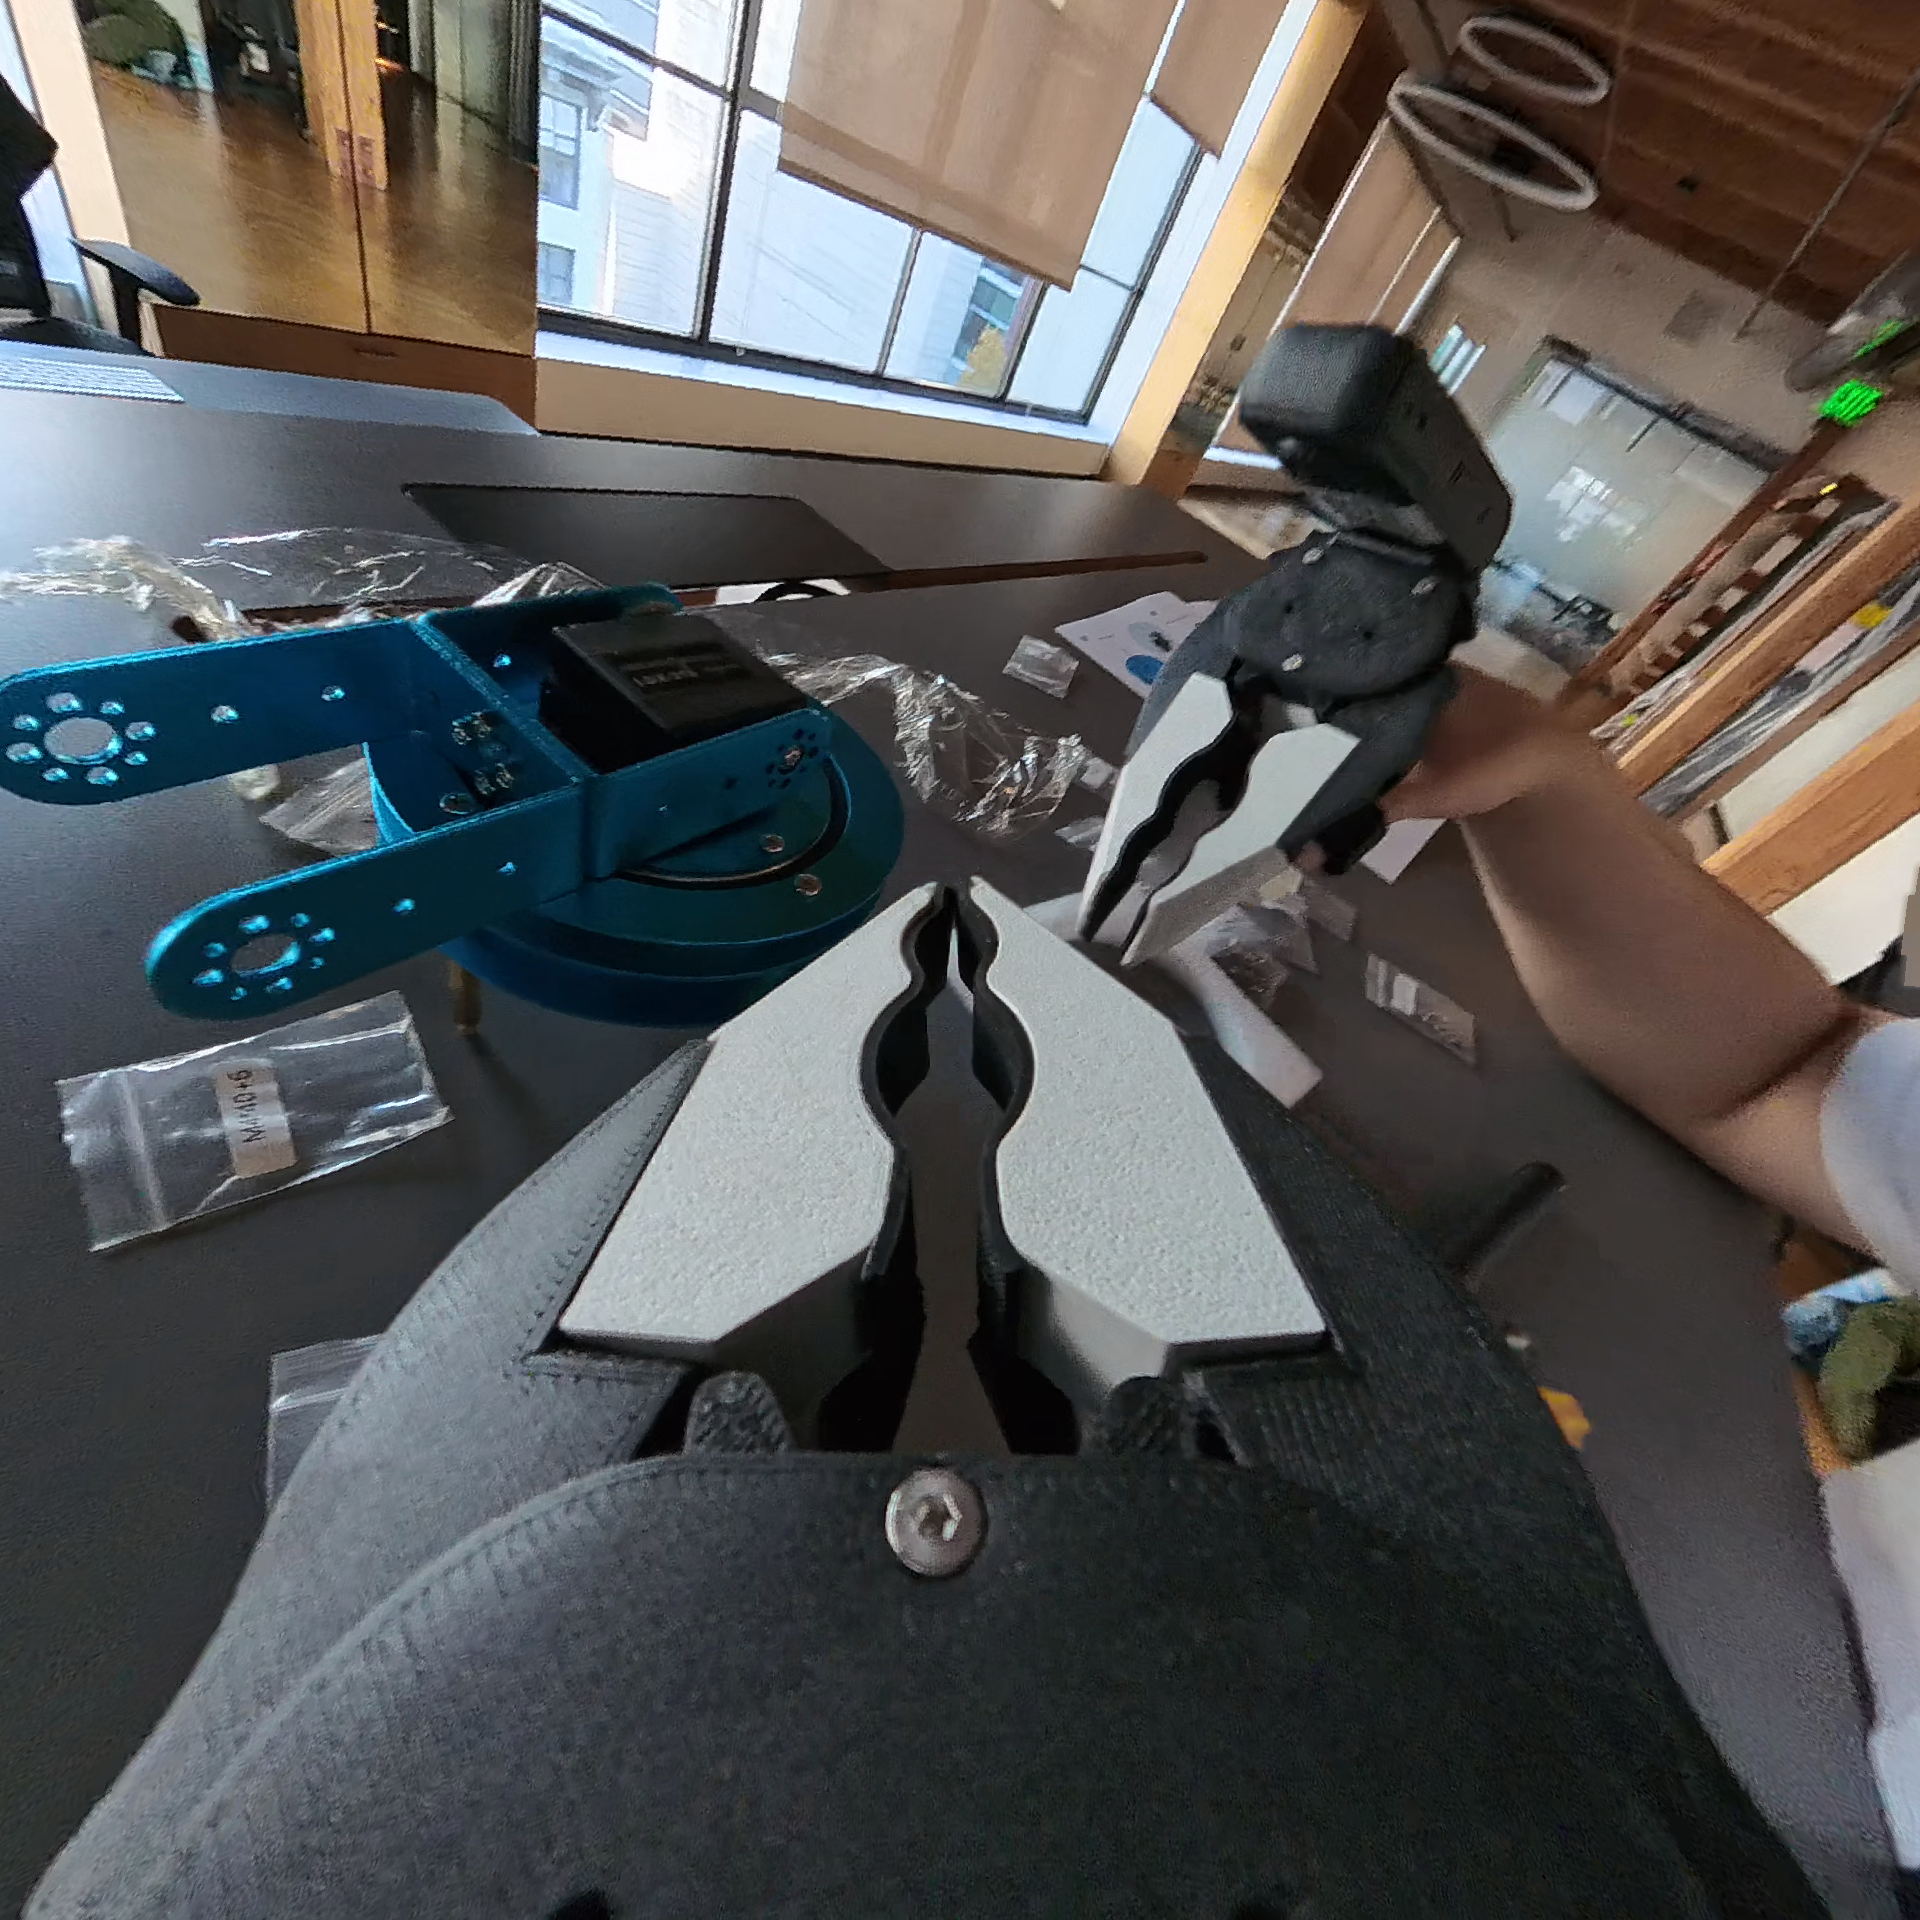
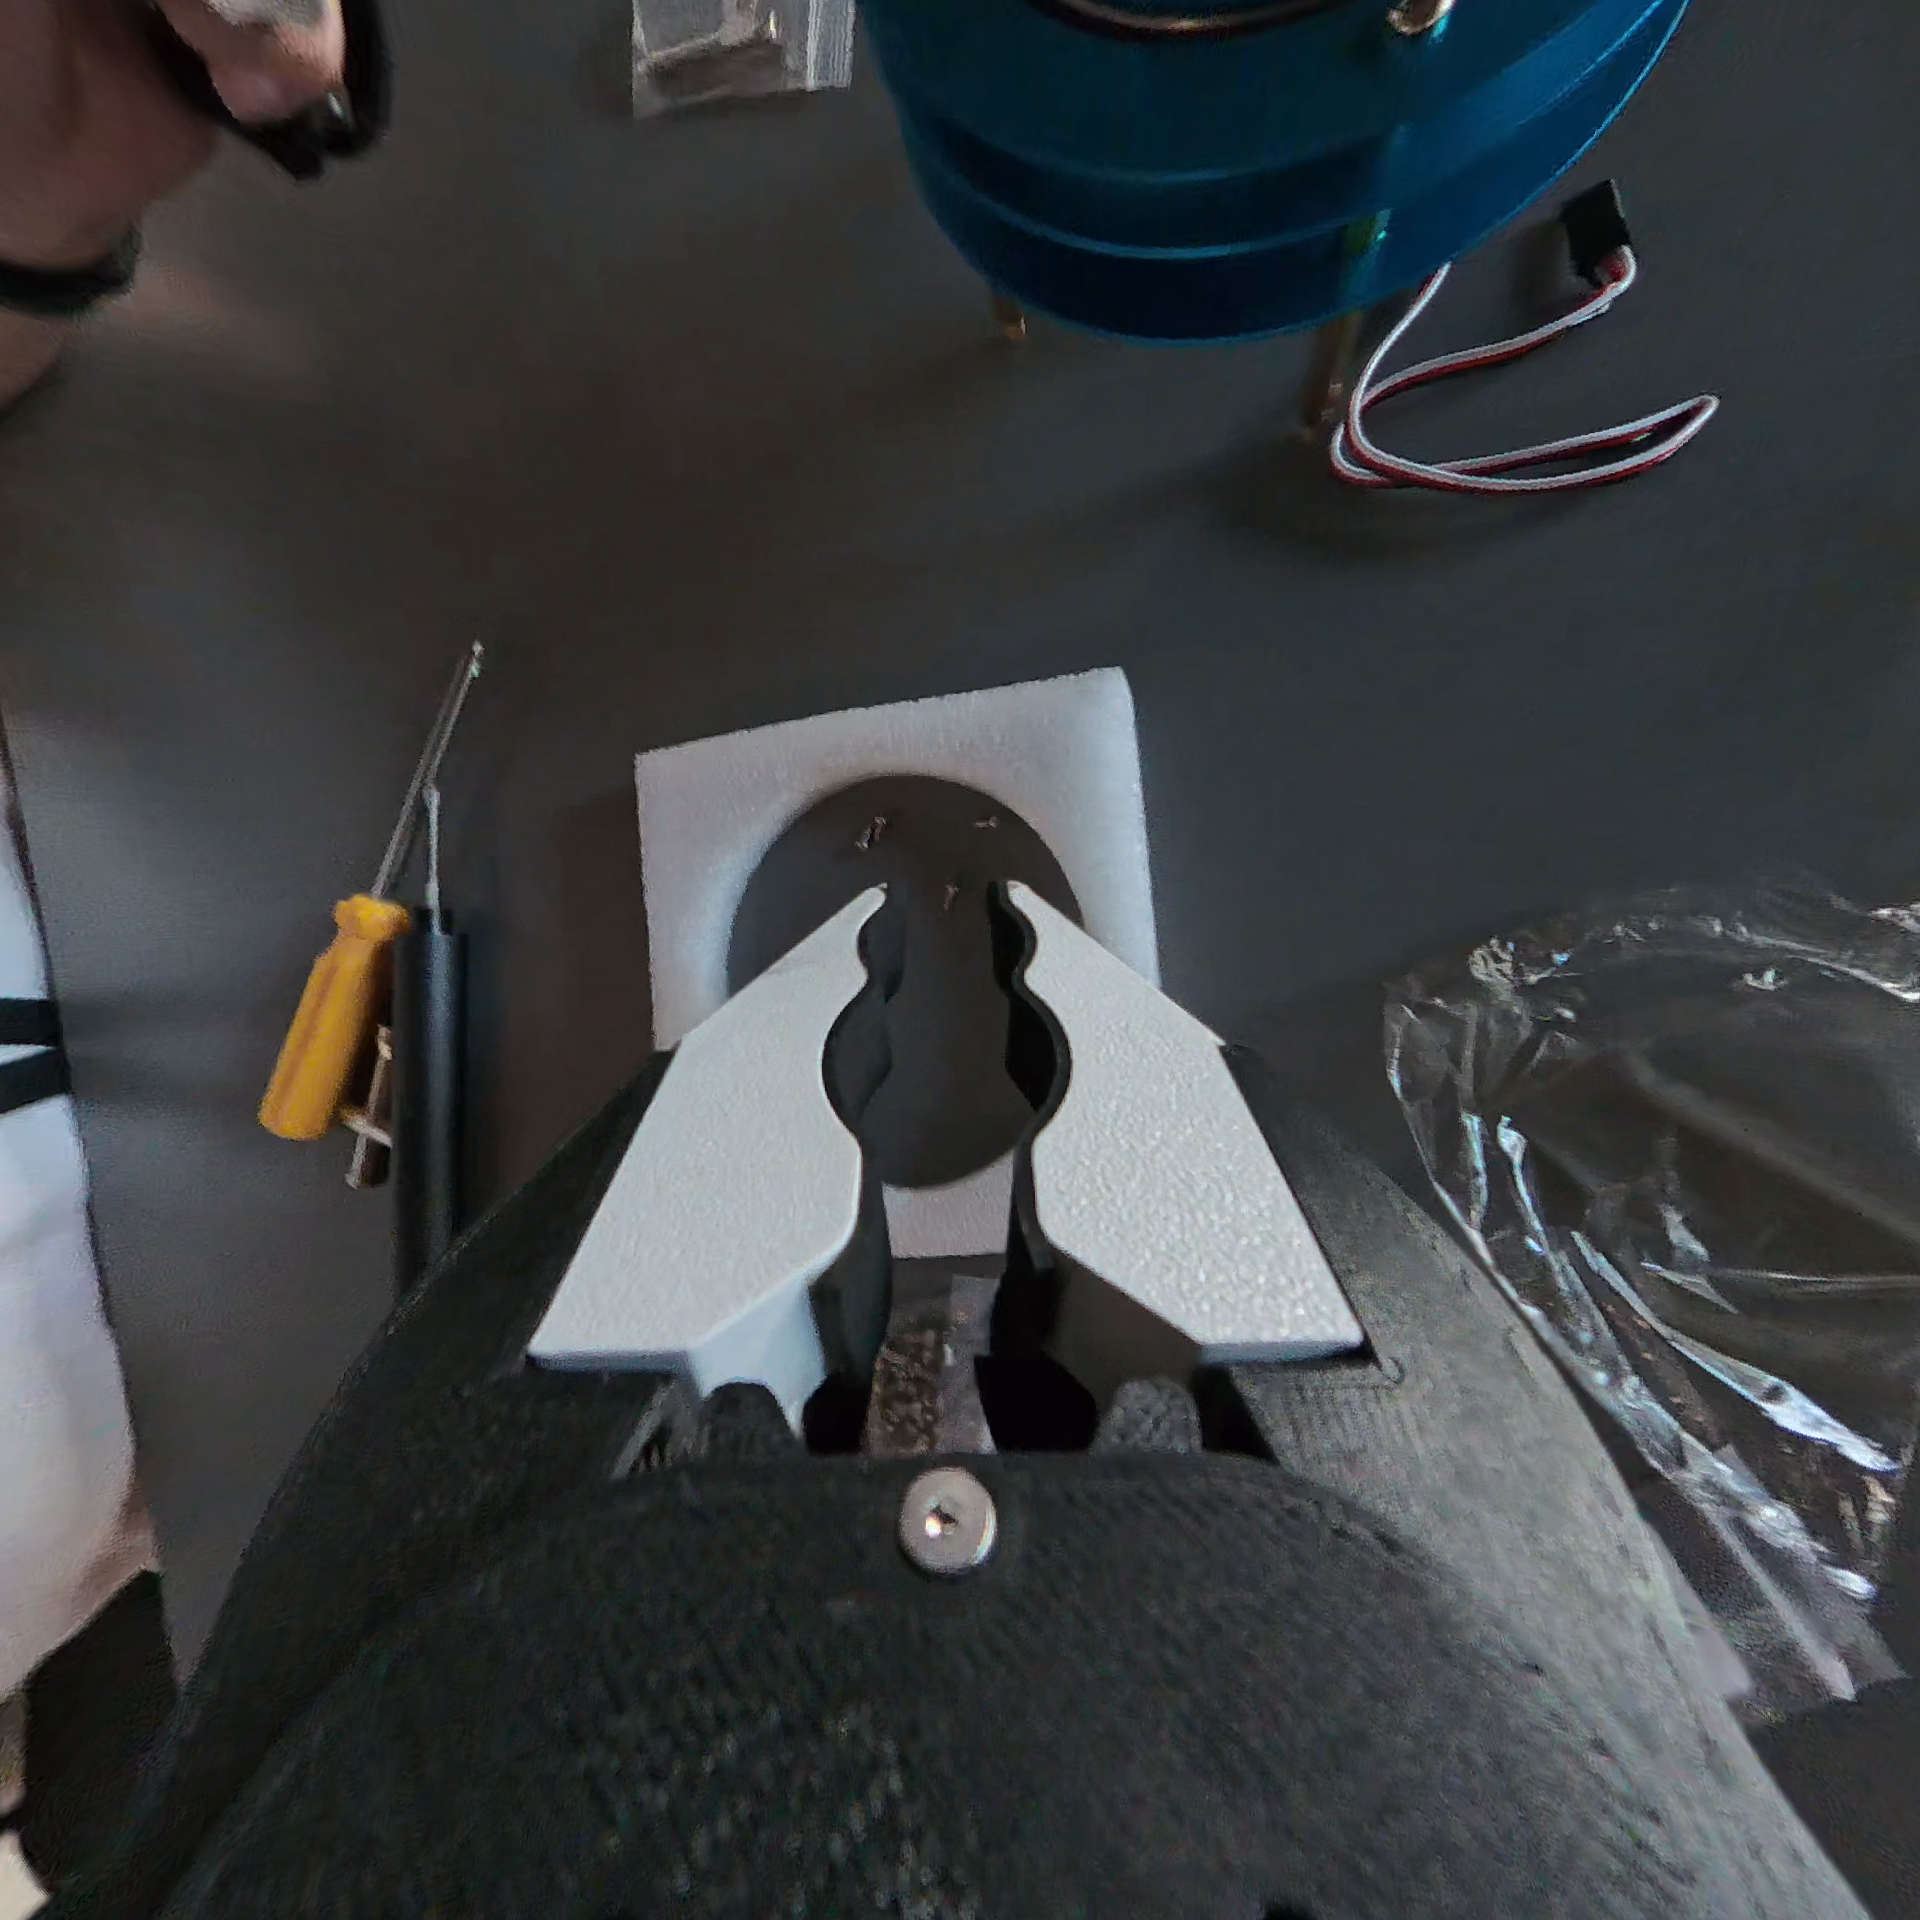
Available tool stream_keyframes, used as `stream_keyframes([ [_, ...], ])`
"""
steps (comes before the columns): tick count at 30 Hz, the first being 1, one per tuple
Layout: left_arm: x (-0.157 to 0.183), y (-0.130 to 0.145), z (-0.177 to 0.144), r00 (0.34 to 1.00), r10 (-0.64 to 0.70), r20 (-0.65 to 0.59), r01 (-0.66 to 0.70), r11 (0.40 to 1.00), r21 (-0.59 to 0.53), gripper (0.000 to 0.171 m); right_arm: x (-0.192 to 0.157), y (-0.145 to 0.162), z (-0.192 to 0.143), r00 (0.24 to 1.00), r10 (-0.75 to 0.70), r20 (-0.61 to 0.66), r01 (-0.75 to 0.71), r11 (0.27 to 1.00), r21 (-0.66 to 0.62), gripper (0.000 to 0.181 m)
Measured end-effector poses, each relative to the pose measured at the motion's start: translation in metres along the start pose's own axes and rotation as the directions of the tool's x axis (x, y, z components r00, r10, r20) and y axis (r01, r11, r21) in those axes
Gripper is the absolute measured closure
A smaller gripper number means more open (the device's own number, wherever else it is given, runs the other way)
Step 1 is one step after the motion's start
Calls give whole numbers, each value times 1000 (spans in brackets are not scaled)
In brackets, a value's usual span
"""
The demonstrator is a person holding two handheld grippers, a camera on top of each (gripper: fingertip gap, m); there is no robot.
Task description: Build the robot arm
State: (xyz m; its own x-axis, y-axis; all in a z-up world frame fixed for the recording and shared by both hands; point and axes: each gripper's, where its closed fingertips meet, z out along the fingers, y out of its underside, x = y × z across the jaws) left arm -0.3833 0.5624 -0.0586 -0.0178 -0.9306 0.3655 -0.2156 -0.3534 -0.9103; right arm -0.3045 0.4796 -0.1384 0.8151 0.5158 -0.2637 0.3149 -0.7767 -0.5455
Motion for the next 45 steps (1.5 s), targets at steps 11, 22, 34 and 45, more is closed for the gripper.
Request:
stream_keyframes([
  [11,0,5,3,998,-50,-34,49,998,-24,171,-4,15,22,995,11,-103,-26,990,-142,167],
  [22,3,12,8,999,-23,-27,21,998,-61,171,0,14,26,990,-49,-135,30,990,-136,180],
  [34,46,12,15,952,40,-304,-43,999,-3,160,-50,-47,-5,966,-205,159,130,912,388,181],
  [45,87,26,11,858,217,-465,-228,973,34,153,-91,-71,-38,887,-368,279,97,739,667,181],
])
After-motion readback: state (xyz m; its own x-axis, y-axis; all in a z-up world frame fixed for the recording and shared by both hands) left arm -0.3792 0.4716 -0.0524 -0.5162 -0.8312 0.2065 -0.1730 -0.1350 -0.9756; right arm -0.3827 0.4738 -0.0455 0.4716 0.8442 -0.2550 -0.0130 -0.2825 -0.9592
